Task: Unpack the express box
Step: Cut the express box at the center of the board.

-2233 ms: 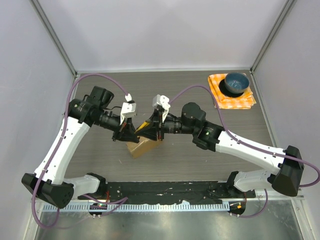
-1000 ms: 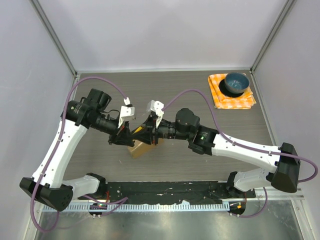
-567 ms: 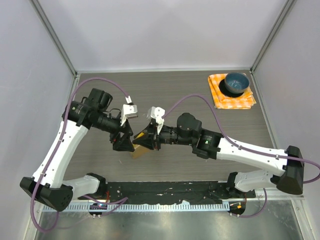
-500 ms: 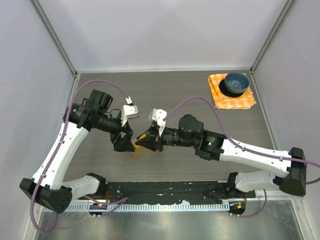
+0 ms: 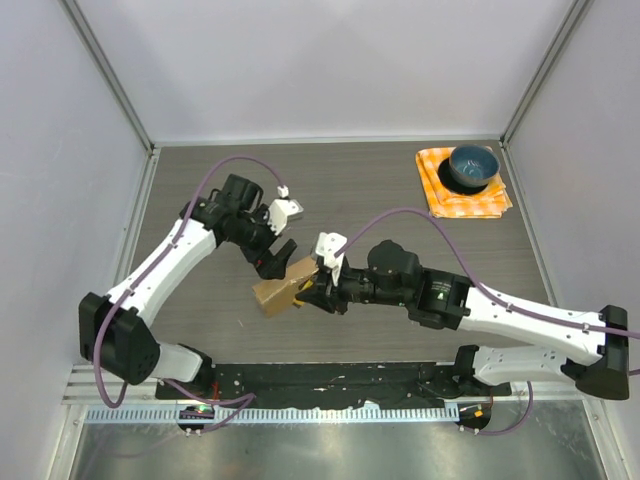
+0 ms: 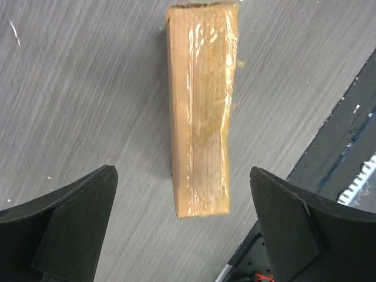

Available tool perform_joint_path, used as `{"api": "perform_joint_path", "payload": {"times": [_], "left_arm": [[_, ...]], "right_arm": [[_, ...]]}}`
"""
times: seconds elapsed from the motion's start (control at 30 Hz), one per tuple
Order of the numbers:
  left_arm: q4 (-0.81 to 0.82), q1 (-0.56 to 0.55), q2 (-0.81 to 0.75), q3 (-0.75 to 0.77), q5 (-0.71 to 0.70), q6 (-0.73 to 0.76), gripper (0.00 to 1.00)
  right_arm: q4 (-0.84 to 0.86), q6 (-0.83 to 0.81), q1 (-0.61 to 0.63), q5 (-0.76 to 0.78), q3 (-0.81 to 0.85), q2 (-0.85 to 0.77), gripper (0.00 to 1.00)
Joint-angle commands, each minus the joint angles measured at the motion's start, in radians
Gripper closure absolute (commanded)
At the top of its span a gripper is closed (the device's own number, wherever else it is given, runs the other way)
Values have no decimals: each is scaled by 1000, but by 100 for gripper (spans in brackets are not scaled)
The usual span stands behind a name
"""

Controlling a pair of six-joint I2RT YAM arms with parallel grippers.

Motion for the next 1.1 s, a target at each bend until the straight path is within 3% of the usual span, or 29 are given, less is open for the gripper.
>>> {"api": "perform_joint_path", "payload": {"times": [0.0,0.07,0.2,0.33,0.43,0.63,0.83,1.07], "left_arm": [[139,-49,40,14,-81,-31,0],[139,-52,60,20,-69,-23,0],[145,-55,82,-9,-29,35,0],[141,-57,111,-23,-12,106,0],[113,-57,123,-26,26,159,0],[55,-57,163,-20,75,215,0],[43,-57,174,-32,82,221,0],[65,-61,189,-45,48,187,5]], "right_arm": [[106,11,68,49,-14,34,99],[117,-16,128,114,1,83,99],[222,-62,232,385,10,161,99],[426,-144,344,651,0,253,99],[593,-194,383,766,-25,324,99],[888,-260,383,857,-53,479,99],[1032,-239,335,879,-81,566,99],[1074,-201,283,857,-85,600,99]]}}
